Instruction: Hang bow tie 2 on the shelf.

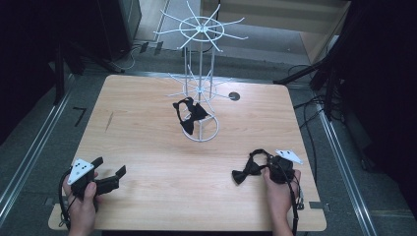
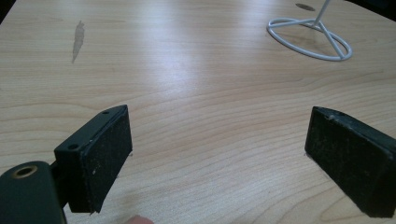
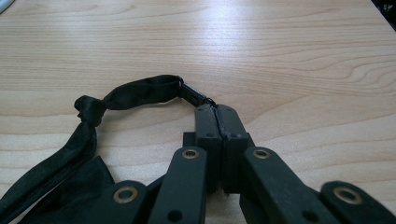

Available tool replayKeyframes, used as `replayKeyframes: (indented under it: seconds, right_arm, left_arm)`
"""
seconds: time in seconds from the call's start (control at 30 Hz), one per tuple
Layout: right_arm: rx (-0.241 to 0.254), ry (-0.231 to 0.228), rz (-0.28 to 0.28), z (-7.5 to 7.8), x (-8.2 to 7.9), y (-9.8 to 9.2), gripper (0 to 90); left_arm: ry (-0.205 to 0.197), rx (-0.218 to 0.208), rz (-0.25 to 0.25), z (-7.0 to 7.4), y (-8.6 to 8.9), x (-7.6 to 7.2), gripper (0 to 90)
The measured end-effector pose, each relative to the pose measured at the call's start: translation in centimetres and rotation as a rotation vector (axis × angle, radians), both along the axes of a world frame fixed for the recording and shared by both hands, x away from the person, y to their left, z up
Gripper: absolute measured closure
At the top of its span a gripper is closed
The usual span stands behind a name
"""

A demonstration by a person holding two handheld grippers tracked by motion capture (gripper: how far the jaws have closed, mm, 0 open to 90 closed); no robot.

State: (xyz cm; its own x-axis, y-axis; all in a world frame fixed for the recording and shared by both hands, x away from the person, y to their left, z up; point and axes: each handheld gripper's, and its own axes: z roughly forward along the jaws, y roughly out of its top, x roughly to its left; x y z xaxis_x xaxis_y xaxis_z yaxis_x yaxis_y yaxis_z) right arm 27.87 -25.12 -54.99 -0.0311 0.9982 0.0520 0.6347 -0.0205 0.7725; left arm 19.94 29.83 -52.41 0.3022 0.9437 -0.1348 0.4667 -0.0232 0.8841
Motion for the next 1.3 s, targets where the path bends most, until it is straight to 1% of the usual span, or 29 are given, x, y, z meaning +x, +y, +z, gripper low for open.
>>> replayKeyframes:
  seconds: [0.13,0.2,0.27,0.3,0.4,0.43,0.47,0.5,0.57,0.6,0.63,0.67,0.73,0.77,0.8,0.87,0.93,0.97,1.17,1.3]
  right_arm:
    - [-0.013,-0.003,-0.003,0.0,0.0,0.0,90.0]
    - [-0.015,-0.020,-0.007,0.1,-0.2,0.1,90.0]
    - [-0.017,-0.042,-0.009,0.1,-0.4,0.1,90.0]
    - [-0.014,-0.066,-0.010,0.2,-0.7,0.1,90.0]
    - [-0.016,-0.085,-0.012,0.2,-0.9,0.2,90.0]
    - [-0.026,-0.109,-0.007,0.3,-1.1,0.2,90.0]
    - [-0.026,-0.109,-0.007,0.3,-1.1,0.2,90.0]
    - [-0.028,-0.121,-0.004,0.3,-1.2,0.3,90.0]
    - [-0.027,-0.146,0.008,0.4,-1.4,0.4,90.0]
    - [-0.022,-0.174,0.025,0.5,-1.6,0.5,90.0]
    - [-0.022,-0.174,0.025,0.5,-1.6,0.5,90.0]
    - [-0.029,-0.190,0.030,0.6,-1.8,0.6,90.0]
    - [-0.029,-0.195,0.034,0.6,-1.8,0.6,90.0]
    - [-0.025,-0.209,0.035,0.8,-1.8,0.7,90.0]
    - [-0.025,-0.209,0.035,0.8,-1.8,0.7,90.0]
    - [-0.015,-0.228,0.034,1.0,-1.8,0.7,90.0]
    - [-0.014,-0.245,0.035,1.2,-1.9,1.1,90.0]
    - [-0.014,-0.245,0.035,1.2,-1.9,1.1,90.0]
    - [-0.007,-0.281,0.055,2.0,-1.9,2.1,90.0]
    - [-0.003,-0.297,0.067,2.5,-1.8,2.3,90.0]
  left_arm:
    - [0.000,-0.001,0.000,0.0,0.0,0.0,8.2]
    - [0.000,-0.001,-0.001,0.0,0.0,0.0,8.2]
    - [-0.001,-0.002,0.000,0.0,0.0,0.0,8.2]
    - [-0.001,-0.001,0.000,0.0,0.0,0.0,8.2]
    - [-0.002,-0.001,0.000,0.0,0.0,0.0,8.2]
    - [-0.001,-0.001,0.001,0.0,0.0,0.0,8.1]
    - [-0.002,-0.001,0.002,0.0,0.0,0.0,8.1]
    - [-0.002,-0.002,0.003,0.0,0.0,0.0,8.2]
    - [-0.002,-0.005,0.005,0.0,0.0,0.0,8.2]
    - [-0.003,-0.004,0.004,0.0,0.0,0.0,8.2]
    - [-0.003,-0.004,0.004,0.0,0.0,0.0,8.2]
    - [-0.003,-0.004,0.004,0.0,0.0,0.0,8.2]
    - [-0.003,-0.005,0.005,0.0,0.0,0.0,8.2]
    - [-0.003,-0.005,0.005,0.0,0.0,0.0,8.2]
    - [-0.003,-0.005,0.005,0.0,0.0,0.0,8.2]
    - [-0.003,-0.004,0.006,0.0,0.0,0.0,8.2]
    - [-0.003,-0.005,0.006,0.0,0.0,0.0,8.2]
    - [-0.003,-0.005,0.005,0.0,0.0,0.0,8.2]
    - [-0.003,-0.006,0.004,0.0,0.0,0.0,8.2]
    - [-0.003,-0.006,0.004,0.0,0.0,0.0,8.2]
